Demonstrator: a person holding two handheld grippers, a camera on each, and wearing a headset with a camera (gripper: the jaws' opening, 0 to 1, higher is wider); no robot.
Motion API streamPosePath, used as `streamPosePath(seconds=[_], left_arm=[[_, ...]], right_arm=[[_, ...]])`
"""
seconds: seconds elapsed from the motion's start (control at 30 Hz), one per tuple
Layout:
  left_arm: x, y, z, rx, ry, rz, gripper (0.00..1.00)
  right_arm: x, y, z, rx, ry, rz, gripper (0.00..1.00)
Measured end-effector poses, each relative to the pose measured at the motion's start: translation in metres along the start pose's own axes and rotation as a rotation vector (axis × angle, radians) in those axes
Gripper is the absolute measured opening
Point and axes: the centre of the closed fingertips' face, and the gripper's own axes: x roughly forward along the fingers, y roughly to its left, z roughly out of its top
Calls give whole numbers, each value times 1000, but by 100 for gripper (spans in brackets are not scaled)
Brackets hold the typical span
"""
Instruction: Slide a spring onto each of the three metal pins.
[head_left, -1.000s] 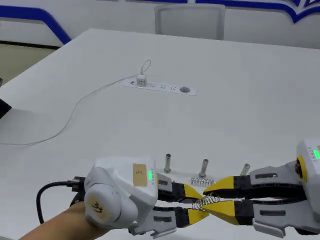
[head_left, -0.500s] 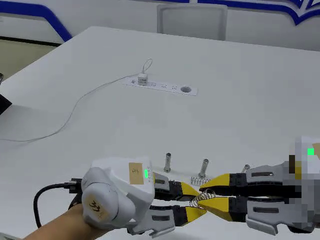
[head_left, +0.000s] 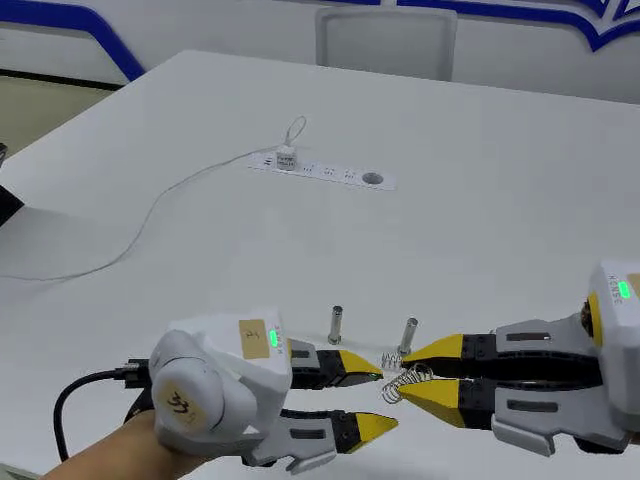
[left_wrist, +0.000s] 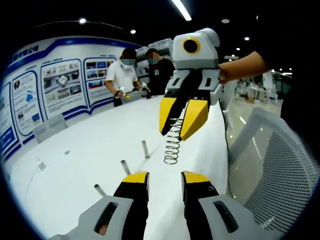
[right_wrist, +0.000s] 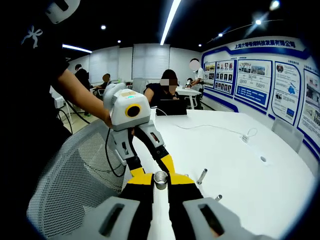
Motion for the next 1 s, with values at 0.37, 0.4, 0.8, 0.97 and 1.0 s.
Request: streamPosePath(seconds=[0.37,0.4,0.8,0.97,1.0], left_arm=[[-16,20,-8,-64,-23,91,42],[-17,21,-8,-68,-29,97,43],[-28,33,-7,-101,-75,159,53],[-32,38,-10,-149,-99,194,58],[-32,37,-11,-151,-98,196,59]], right_arm=[[-12,-20,-9,24,21,-68,11],[-13,-22,-10,29,25,-74,11],[-27,-42,-20,36,54,-145,11],[-37,-62,-25,52,70,-201,11],[-39,-66,-24,47,67,-220,11]])
